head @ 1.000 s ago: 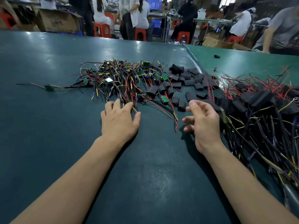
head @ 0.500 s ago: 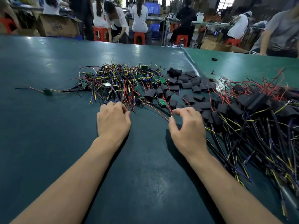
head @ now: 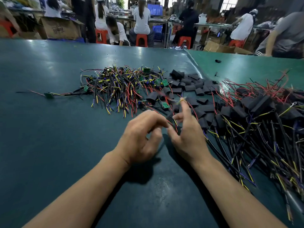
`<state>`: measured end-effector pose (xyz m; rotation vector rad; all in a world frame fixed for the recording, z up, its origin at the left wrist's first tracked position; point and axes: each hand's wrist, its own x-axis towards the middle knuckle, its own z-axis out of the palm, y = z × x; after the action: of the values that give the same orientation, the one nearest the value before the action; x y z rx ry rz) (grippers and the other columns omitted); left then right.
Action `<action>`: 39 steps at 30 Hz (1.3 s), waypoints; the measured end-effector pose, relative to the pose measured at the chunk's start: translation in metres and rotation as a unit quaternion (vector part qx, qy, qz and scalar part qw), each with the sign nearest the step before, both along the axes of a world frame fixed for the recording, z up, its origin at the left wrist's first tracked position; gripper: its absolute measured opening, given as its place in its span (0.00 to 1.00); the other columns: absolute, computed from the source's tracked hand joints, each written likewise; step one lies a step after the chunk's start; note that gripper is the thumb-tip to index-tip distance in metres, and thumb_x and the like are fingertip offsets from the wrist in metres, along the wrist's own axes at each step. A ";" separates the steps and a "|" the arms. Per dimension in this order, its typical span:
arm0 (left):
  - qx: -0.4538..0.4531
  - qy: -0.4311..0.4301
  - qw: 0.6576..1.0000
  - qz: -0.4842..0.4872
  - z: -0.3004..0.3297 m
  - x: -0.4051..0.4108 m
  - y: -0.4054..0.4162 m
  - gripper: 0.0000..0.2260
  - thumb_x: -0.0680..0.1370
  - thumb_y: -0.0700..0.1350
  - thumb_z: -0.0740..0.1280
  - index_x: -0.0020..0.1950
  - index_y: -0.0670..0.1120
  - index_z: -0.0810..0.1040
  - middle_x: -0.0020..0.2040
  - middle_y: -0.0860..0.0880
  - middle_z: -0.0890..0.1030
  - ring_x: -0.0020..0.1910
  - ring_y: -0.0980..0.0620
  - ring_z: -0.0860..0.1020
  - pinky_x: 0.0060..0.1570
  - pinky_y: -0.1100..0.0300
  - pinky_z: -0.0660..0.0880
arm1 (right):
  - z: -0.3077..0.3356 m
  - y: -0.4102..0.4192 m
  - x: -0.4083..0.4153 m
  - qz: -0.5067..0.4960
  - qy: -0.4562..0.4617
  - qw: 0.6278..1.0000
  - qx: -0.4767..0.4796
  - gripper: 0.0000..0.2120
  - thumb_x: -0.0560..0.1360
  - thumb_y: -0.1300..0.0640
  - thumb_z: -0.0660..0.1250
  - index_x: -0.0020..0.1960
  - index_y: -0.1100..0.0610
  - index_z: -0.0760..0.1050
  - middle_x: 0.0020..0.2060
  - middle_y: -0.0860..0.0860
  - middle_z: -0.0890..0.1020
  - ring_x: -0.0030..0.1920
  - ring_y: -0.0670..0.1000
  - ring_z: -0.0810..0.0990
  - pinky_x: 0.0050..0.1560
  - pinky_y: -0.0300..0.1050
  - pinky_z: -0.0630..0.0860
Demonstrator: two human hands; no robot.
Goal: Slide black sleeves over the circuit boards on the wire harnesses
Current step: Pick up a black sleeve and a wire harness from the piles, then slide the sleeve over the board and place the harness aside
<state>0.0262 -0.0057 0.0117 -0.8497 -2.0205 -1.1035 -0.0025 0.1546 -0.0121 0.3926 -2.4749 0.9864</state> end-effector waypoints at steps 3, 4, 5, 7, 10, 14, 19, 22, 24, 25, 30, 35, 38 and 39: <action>-0.038 0.012 0.997 -0.069 0.003 0.002 0.002 0.10 0.75 0.36 0.57 0.45 0.35 0.78 0.40 0.46 0.78 0.38 0.47 0.74 0.44 0.62 0.70 | 0.003 0.001 -0.002 -0.020 0.004 0.996 -0.089 0.43 0.75 0.56 0.72 0.80 0.52 0.49 0.54 0.55 0.79 0.52 0.55 0.79 0.51 0.51 0.76; -0.042 0.011 0.996 -0.077 0.003 0.001 0.001 0.10 0.75 0.35 0.58 0.46 0.35 0.78 0.41 0.46 0.78 0.38 0.47 0.74 0.44 0.62 0.69 | 0.004 0.002 -0.002 -0.036 0.011 0.990 -0.132 0.40 0.76 0.55 0.71 0.80 0.51 0.51 0.52 0.53 0.79 0.49 0.53 0.80 0.50 0.44 0.76; -0.041 0.004 0.996 -0.084 0.002 0.002 0.001 0.09 0.75 0.34 0.58 0.48 0.35 0.78 0.41 0.45 0.79 0.39 0.48 0.75 0.44 0.62 0.71 | 0.004 0.003 -0.003 -0.047 0.013 0.985 -0.168 0.35 0.77 0.54 0.70 0.79 0.50 0.56 0.49 0.50 0.80 0.47 0.50 0.81 0.49 0.36 0.75; -0.023 -0.029 0.995 -0.098 0.000 0.003 0.001 0.11 0.76 0.34 0.60 0.56 0.36 0.75 0.44 0.46 0.81 0.43 0.49 0.79 0.48 0.60 0.75 | 0.004 0.006 -0.006 -0.061 0.012 0.979 -0.196 0.20 0.80 0.52 0.66 0.70 0.50 0.70 0.44 0.43 0.81 0.44 0.45 0.81 0.47 0.29 0.73; -0.015 -0.077 0.992 -0.094 -0.003 0.000 -0.002 0.16 0.76 0.43 0.64 0.64 0.41 0.71 0.48 0.47 0.82 0.45 0.49 0.79 0.50 0.57 0.75 | 0.005 0.009 -0.009 -0.084 -0.004 0.952 -0.294 0.08 0.82 0.48 0.60 0.50 0.51 0.74 0.42 0.45 0.82 0.43 0.47 0.81 0.49 0.55 0.80; -0.045 -0.041 0.998 0.021 -0.008 -0.010 -0.006 0.08 0.77 0.45 0.66 0.52 0.42 0.79 0.42 0.51 0.80 0.41 0.51 0.77 0.45 0.54 0.75 | 0.010 0.010 -0.007 -0.085 0.067 0.926 -0.363 0.16 0.82 0.42 0.50 0.60 0.44 0.72 0.40 0.48 0.83 0.41 0.49 0.81 0.40 0.48 0.80; -0.065 -0.060 0.991 0.096 -0.012 -0.019 -0.009 0.04 0.75 0.42 0.68 0.45 0.42 0.80 0.37 0.51 0.79 0.38 0.51 0.75 0.42 0.53 0.75 | 0.014 0.017 -0.010 -0.087 0.061 0.869 -0.482 0.19 0.85 0.47 0.48 0.68 0.53 0.70 0.41 0.55 0.79 0.38 0.52 0.81 0.34 0.42 0.78; -0.063 -0.079 0.987 0.125 -0.013 -0.021 -0.012 0.03 0.76 0.41 0.68 0.45 0.43 0.80 0.38 0.51 0.79 0.39 0.51 0.75 0.44 0.54 0.74 | 0.020 0.015 -0.002 -0.057 0.101 0.849 -0.515 0.18 0.84 0.47 0.49 0.63 0.54 0.72 0.42 0.58 0.80 0.39 0.54 0.82 0.36 0.45 0.80; -0.064 -0.085 0.985 0.136 -0.013 -0.022 -0.013 0.01 0.76 0.40 0.69 0.45 0.43 0.80 0.38 0.52 0.78 0.40 0.51 0.74 0.44 0.55 0.73 | 0.020 0.011 0.004 -0.030 0.160 0.871 -0.464 0.12 0.82 0.46 0.54 0.56 0.51 0.73 0.38 0.58 0.80 0.36 0.54 0.80 0.34 0.44 0.76; -0.063 -0.086 0.984 0.141 -0.013 -0.022 -0.013 0.00 0.76 0.39 0.70 0.45 0.43 0.80 0.38 0.53 0.77 0.39 0.51 0.74 0.44 0.55 0.73 | 0.019 0.010 0.006 -0.022 0.185 0.885 -0.427 0.08 0.81 0.47 0.58 0.52 0.49 0.72 0.35 0.57 0.79 0.33 0.52 0.79 0.32 0.44 0.73; -0.059 -0.092 0.983 0.149 -0.013 -0.023 -0.012 0.01 0.76 0.40 0.69 0.45 0.44 0.81 0.38 0.57 0.75 0.40 0.51 0.74 0.45 0.56 0.73 | 0.014 0.008 0.006 -0.031 0.162 0.920 -0.356 0.11 0.75 0.51 0.71 0.52 0.44 0.70 0.36 0.51 0.81 0.35 0.51 0.81 0.36 0.47 0.76; -0.072 -0.101 0.979 0.163 -0.016 -0.028 -0.011 0.02 0.76 0.38 0.69 0.47 0.43 0.80 0.41 0.53 0.78 0.43 0.51 0.75 0.47 0.59 0.72 | 0.014 0.010 0.005 -0.026 0.106 0.903 -0.416 0.06 0.80 0.55 0.64 0.52 0.45 0.69 0.33 0.52 0.83 0.30 0.50 0.79 0.28 0.40 0.73; -0.084 -0.105 0.976 0.172 -0.015 -0.039 -0.009 0.02 0.76 0.37 0.69 0.47 0.41 0.80 0.43 0.50 0.79 0.44 0.51 0.75 0.48 0.58 0.72 | 0.016 0.014 0.003 -0.058 0.097 0.887 -0.447 0.03 0.81 0.55 0.64 0.49 0.48 0.72 0.28 0.51 0.80 0.23 0.46 0.74 0.24 0.37 0.70; -0.083 -0.109 0.975 0.175 -0.012 -0.045 -0.009 0.02 0.76 0.37 0.69 0.47 0.41 0.81 0.43 0.49 0.79 0.43 0.50 0.76 0.48 0.58 0.73 | 0.017 0.015 0.002 -0.067 0.093 0.885 -0.452 0.05 0.81 0.54 0.64 0.46 0.48 0.74 0.28 0.52 0.79 0.21 0.46 0.72 0.23 0.37 0.69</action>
<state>-0.0187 -0.0149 -0.0007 -0.4367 -2.3581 -0.8663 -0.0003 0.1691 0.0050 -0.0035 -1.5932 1.7782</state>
